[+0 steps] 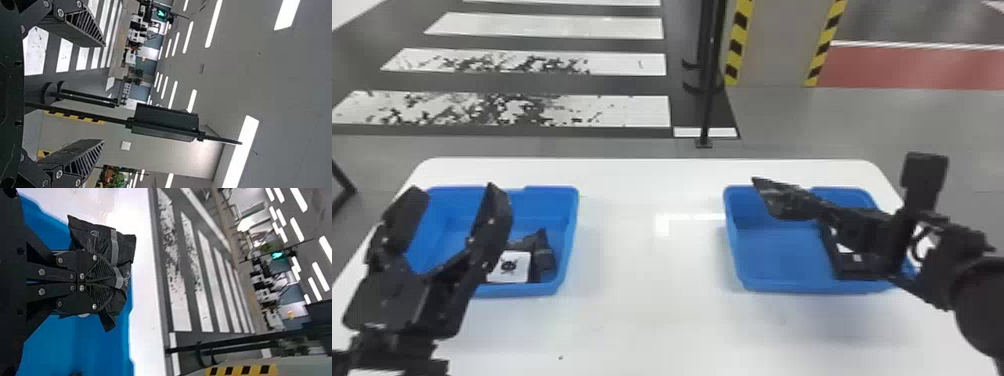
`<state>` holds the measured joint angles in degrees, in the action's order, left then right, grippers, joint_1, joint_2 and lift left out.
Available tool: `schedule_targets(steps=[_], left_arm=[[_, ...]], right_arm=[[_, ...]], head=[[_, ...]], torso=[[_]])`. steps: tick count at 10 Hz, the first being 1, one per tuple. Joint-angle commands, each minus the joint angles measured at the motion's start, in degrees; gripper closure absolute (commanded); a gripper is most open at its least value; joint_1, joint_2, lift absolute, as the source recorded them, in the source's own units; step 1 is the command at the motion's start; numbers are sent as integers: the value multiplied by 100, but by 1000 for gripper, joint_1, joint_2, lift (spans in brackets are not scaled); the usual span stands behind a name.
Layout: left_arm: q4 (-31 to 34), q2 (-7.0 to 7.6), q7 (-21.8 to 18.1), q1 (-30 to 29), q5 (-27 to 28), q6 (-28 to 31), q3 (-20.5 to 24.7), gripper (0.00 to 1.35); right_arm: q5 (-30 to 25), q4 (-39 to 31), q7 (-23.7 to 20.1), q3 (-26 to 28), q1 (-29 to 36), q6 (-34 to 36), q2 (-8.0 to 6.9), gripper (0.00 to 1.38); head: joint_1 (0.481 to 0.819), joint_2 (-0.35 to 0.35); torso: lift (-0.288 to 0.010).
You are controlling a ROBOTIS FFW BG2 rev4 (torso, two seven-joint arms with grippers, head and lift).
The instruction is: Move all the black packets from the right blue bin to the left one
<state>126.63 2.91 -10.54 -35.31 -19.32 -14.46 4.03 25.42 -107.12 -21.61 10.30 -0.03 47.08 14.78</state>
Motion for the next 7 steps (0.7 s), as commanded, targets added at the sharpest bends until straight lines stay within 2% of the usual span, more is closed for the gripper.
schedule_targets(steps=[1, 2, 4, 5, 7], left_arm=[[0, 8, 17, 16, -79, -116, -37, 171], [0, 8, 26, 2, -193, -88, -83, 179], [14, 52, 26, 72, -456, -17, -323, 183], [28, 87, 26, 128, -650, 11, -472, 183], [99, 149, 26, 212, -822, 137, -666, 183]], right_arm=[[680, -460, -247, 44, 101, -195, -11, 1173], [1148, -474, -440, -230, 17, -364, 16, 1173], [2268, 552, -1266, -1099, -560, -1278, 200, 1173], [2439, 946, -1600, -1418, -827, -1615, 236, 1173], [2759, 1438, -1987, -1933, -1193, -1826, 271, 1173]], head=[[695, -20], [695, 7], [684, 88], [675, 110], [647, 146]], torso=[[-140], [-140], [-140], [-140], [-140]])
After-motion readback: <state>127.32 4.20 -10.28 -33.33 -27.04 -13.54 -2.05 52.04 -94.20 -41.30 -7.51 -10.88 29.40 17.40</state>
